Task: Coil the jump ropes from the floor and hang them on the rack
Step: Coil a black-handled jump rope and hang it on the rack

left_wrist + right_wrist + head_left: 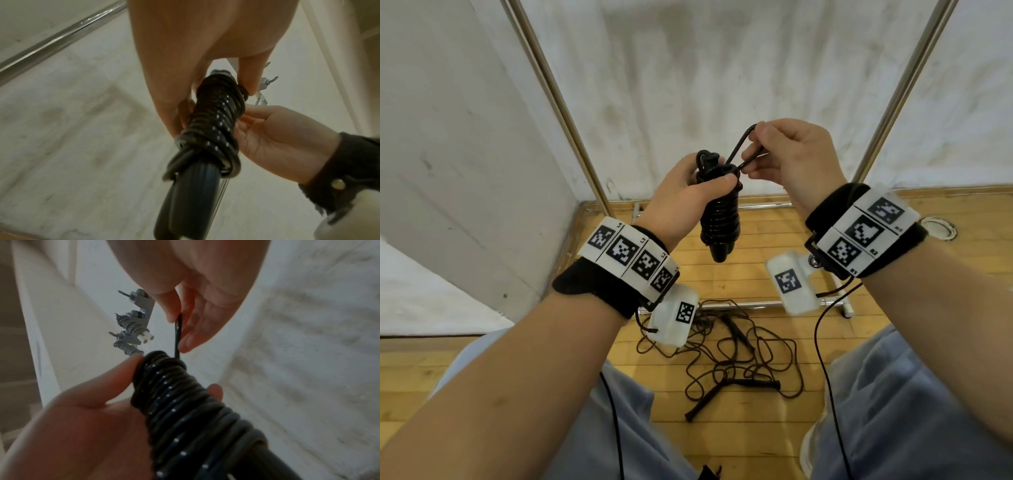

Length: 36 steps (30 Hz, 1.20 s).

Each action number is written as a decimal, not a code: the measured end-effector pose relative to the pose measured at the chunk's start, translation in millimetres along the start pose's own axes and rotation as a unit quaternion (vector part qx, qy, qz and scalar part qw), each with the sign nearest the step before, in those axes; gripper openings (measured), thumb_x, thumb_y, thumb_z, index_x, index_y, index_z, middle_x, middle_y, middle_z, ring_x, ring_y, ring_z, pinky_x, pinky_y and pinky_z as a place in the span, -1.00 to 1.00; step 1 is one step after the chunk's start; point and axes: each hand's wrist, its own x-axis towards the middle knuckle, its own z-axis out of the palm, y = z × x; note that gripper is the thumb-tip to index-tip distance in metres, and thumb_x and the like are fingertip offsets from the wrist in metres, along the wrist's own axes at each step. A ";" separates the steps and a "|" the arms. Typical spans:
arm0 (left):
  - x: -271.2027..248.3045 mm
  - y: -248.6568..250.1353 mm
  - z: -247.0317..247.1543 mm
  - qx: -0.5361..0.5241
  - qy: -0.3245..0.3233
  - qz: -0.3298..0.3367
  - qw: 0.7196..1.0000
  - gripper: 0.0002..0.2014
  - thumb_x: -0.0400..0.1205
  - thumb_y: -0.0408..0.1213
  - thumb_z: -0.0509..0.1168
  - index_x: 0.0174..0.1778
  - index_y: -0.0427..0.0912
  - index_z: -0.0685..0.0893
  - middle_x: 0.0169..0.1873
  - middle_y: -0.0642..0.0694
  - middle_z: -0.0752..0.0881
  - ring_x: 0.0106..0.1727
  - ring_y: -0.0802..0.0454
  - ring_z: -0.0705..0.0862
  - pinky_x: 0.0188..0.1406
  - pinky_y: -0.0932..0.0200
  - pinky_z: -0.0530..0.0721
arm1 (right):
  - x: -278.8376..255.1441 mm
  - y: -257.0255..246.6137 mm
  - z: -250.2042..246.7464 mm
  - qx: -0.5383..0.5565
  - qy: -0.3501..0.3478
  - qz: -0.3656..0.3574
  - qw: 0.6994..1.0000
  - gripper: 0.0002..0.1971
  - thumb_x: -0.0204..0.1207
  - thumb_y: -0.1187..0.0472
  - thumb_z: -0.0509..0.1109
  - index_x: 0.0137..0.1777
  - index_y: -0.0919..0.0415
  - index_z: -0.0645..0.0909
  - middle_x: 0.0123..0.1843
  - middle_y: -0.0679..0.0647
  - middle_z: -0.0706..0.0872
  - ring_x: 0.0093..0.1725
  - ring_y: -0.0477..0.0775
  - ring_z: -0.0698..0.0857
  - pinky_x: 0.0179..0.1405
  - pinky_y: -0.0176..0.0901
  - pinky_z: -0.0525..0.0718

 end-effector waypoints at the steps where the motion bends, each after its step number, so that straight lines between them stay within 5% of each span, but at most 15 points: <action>1: 0.5 1.9 1.0 0.007 0.009 0.004 1.000 -0.81 0.60 -0.40 0.35 0.08 -0.09 0.61 -0.01 -0.14 0.70 0.08 -0.19 0.71 0.27 -0.30 0.62 | -1.8 -2.1 1.6 -0.006 0.001 -0.007 1.000 -0.84 0.61 0.26 0.29 -0.11 0.32 0.66 -0.33 0.13 0.73 -0.39 0.09 0.71 -0.28 -0.13 0.74; 4: 1.6 9.7 3.3 0.044 0.026 0.025 0.998 -0.78 0.57 -0.42 0.37 0.06 -0.07 0.60 0.02 -0.16 0.65 0.07 -0.14 0.68 0.26 -0.26 0.63 | -2.5 -11.6 6.0 -0.036 0.003 -0.030 0.999 -0.84 0.60 0.28 0.29 -0.14 0.29 0.67 -0.35 0.11 0.73 -0.40 0.08 0.71 -0.35 -0.18 0.70; 8: 4.0 24.2 6.9 0.061 0.084 0.051 0.993 -0.91 0.59 -0.16 0.38 -0.10 -0.09 0.70 -0.11 -0.03 0.70 -0.05 0.03 0.69 0.11 -0.08 0.69 | 3.4 -28.7 10.7 -0.083 0.003 -0.068 0.994 -0.83 0.57 0.26 0.31 -0.21 0.23 0.69 -0.36 0.05 0.74 -0.35 0.11 0.75 -0.35 -0.18 0.72; 14: 23.2 70.4 0.9 0.152 0.140 0.105 0.973 -0.92 0.52 -0.38 0.36 -0.23 -0.13 0.73 -0.34 0.06 0.68 -0.34 0.23 0.61 -0.31 0.38 0.58 | 15.3 -64.1 19.0 -0.113 0.001 -0.114 0.987 -0.80 0.55 0.25 0.32 -0.30 0.14 0.68 -0.41 0.02 0.72 -0.43 -0.02 0.69 -0.41 -0.24 0.66; 19: 28.0 116.0 -10.7 0.185 0.153 0.140 0.961 -0.92 0.55 -0.35 0.36 -0.26 -0.11 0.69 -0.33 0.01 0.69 -0.29 0.14 0.61 -0.19 0.23 0.60 | 23.1 -100.2 21.2 -0.093 -0.006 -0.143 0.985 -0.85 0.54 0.20 0.38 -0.27 0.11 0.67 -0.42 -0.04 0.71 -0.42 -0.07 0.70 -0.36 -0.25 0.66; 24: 32.8 161.7 -21.1 0.148 0.182 0.185 0.954 -0.95 0.55 -0.36 0.35 -0.12 -0.20 0.71 -0.31 -0.04 0.72 -0.30 0.11 0.66 -0.19 0.20 0.63 | 36.4 -139.5 23.9 -0.091 -0.052 -0.178 0.978 -0.83 0.42 0.36 0.47 -0.25 0.05 0.66 -0.36 -0.10 0.73 -0.32 -0.15 0.72 -0.17 -0.17 0.72; 31: 59.8 223.5 -30.7 0.109 0.222 0.244 0.937 -0.87 0.56 -0.36 0.36 -0.24 -0.03 0.69 -0.35 0.02 0.71 -0.32 0.17 0.67 -0.30 0.33 0.60 | 75.4 -196.5 36.8 -0.036 0.034 -0.201 0.978 -0.89 0.46 0.38 0.44 -0.18 0.15 0.61 -0.35 0.05 0.75 -0.44 -0.12 0.72 -0.34 -0.33 0.65; 36: 85.9 268.5 -32.4 0.118 0.249 0.281 0.919 -0.85 0.56 -0.29 0.36 -0.33 -0.01 0.68 -0.41 0.06 0.70 -0.36 0.15 0.63 -0.27 0.23 0.58 | 106.9 -237.3 39.2 -0.031 0.061 -0.222 0.973 -0.82 0.52 0.35 0.37 -0.31 0.17 0.61 -0.39 0.07 0.72 -0.48 -0.08 0.69 -0.33 -0.20 0.70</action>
